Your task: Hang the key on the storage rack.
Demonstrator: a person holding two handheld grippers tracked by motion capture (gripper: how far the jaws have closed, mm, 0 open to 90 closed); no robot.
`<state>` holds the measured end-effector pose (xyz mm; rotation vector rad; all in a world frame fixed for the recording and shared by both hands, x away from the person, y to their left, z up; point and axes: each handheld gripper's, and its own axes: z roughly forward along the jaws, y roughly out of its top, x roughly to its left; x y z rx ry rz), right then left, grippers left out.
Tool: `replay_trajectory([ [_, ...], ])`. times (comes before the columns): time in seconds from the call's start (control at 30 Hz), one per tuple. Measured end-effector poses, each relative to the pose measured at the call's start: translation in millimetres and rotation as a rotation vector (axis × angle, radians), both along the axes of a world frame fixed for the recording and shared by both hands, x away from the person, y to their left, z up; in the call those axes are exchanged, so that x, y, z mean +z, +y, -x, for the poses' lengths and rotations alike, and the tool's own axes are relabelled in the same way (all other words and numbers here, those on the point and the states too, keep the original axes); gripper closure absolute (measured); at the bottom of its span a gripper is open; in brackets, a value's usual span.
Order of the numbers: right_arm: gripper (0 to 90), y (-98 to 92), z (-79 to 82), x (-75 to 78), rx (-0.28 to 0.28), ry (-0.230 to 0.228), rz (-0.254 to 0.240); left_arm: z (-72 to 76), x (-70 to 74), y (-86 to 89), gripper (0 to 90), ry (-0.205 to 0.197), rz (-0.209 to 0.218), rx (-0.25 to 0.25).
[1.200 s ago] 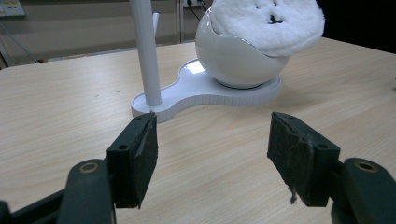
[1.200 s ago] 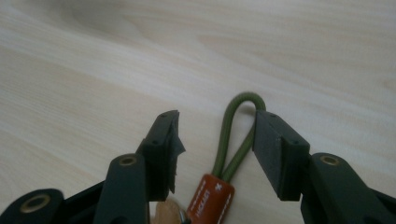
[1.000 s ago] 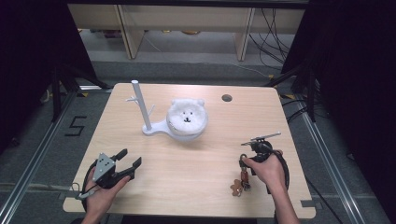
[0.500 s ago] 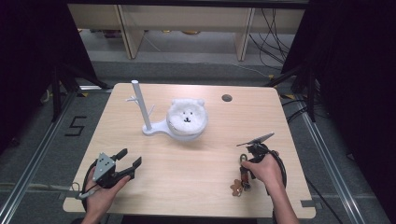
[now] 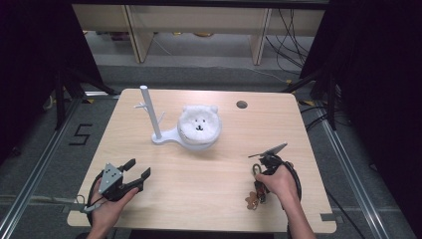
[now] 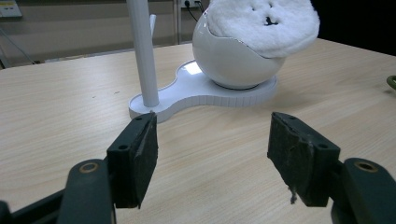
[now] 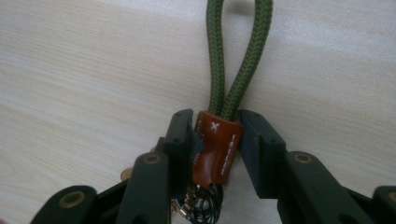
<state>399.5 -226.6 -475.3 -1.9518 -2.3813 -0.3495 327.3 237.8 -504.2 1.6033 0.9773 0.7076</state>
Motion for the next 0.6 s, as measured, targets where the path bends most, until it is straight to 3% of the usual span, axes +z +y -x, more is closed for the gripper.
replay_trajectory([
  [0.13,77.9,2.5,0.8,-0.4,0.021,0.003,-0.01,-0.6,-1.3,-0.6,32.7,-0.006,0.009,-0.011],
  [0.33,79.3,2.7,4.9,-0.4,0.042,-0.019,-0.038,-0.5,-1.0,-1.2,32.7,-0.006,0.012,-0.014],
  [0.5,79.5,3.0,13.9,11.5,0.057,-0.099,-0.105,0.2,0.3,-1.0,32.7,0.009,0.015,-0.007],
  [0.6,79.5,5.8,19.4,18.8,0.07,-0.158,-0.136,-0.2,0.6,-1.5,32.7,-0.006,0.033,-0.017],
])
